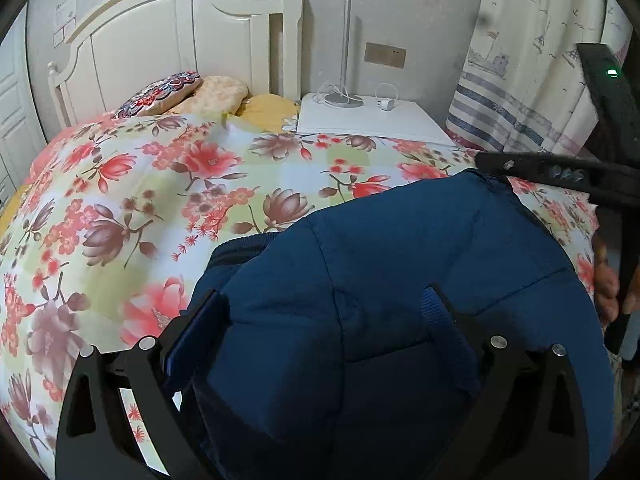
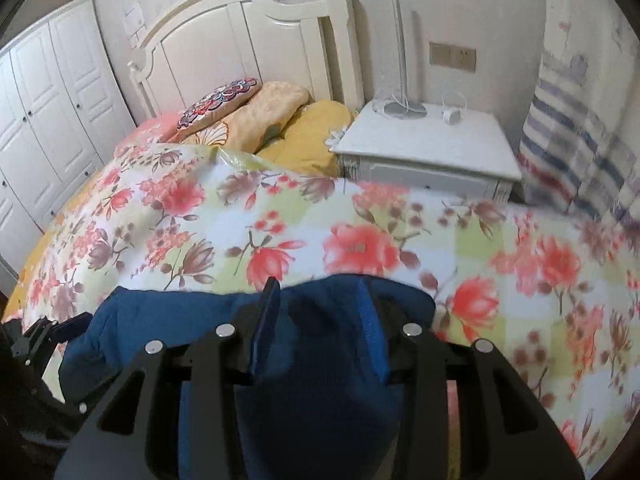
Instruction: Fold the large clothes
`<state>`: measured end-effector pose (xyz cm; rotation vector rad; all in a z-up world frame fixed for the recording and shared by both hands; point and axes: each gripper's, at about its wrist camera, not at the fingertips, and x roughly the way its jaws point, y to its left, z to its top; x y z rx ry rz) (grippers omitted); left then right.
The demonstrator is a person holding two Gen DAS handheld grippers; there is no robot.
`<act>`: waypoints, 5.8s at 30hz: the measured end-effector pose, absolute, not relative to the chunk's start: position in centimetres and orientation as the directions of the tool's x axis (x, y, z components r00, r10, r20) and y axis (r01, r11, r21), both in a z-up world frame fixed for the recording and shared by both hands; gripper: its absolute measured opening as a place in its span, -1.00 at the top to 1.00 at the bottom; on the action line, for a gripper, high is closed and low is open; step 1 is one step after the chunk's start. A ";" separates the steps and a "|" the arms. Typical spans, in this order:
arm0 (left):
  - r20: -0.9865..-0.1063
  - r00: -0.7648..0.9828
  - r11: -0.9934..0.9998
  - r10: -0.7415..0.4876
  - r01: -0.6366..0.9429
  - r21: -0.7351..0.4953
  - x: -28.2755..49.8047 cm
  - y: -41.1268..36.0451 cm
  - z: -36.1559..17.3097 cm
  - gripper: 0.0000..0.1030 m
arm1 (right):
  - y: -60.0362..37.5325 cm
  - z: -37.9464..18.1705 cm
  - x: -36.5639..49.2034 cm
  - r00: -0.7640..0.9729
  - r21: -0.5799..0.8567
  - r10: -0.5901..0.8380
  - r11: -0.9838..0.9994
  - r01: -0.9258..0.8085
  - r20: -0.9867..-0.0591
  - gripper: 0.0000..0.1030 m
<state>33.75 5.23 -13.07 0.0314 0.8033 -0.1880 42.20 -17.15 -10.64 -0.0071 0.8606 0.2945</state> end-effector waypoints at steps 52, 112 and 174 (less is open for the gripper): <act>-0.713 0.470 0.845 -0.521 0.164 -0.509 25.5 16.6 -16.1 -0.91 | -14.4 -13.7 6.1 0.638 -0.045 0.259 0.907 -0.419 -0.725 -0.92; -0.260 0.324 0.395 -0.910 0.479 -0.784 34.9 5.5 -10.7 -0.58 | -29.0 -8.7 25.0 0.718 0.488 0.522 0.824 -0.286 -0.460 -0.26; -0.685 0.655 0.885 -0.319 0.465 0.032 32.4 -7.8 -13.3 -0.91 | -33.1 -11.7 26.4 0.736 0.028 0.141 0.986 -0.163 -0.662 -0.31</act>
